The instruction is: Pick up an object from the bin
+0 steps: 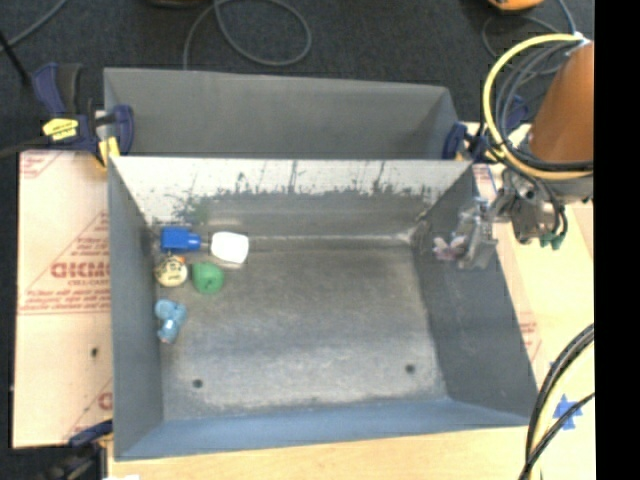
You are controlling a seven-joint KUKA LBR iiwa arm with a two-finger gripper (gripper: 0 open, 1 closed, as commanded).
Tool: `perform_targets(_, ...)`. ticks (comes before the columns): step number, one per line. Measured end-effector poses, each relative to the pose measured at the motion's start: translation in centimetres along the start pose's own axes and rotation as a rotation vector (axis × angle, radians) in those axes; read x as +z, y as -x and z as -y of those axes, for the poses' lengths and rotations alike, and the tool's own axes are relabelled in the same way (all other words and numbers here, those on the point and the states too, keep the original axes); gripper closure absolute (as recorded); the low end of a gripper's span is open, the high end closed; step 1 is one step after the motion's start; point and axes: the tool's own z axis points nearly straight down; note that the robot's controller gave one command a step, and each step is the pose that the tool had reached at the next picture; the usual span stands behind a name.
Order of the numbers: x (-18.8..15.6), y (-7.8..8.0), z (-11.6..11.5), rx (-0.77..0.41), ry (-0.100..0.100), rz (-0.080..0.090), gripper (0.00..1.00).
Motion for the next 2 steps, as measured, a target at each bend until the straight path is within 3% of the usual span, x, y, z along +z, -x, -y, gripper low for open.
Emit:
perform_targets(1,0.1,0.0,0.0,0.000,0.000,-0.001,1.00)
perform_targets(2,-8.1,2.3,-2.1,-0.041,-0.001,0.005,1.00)
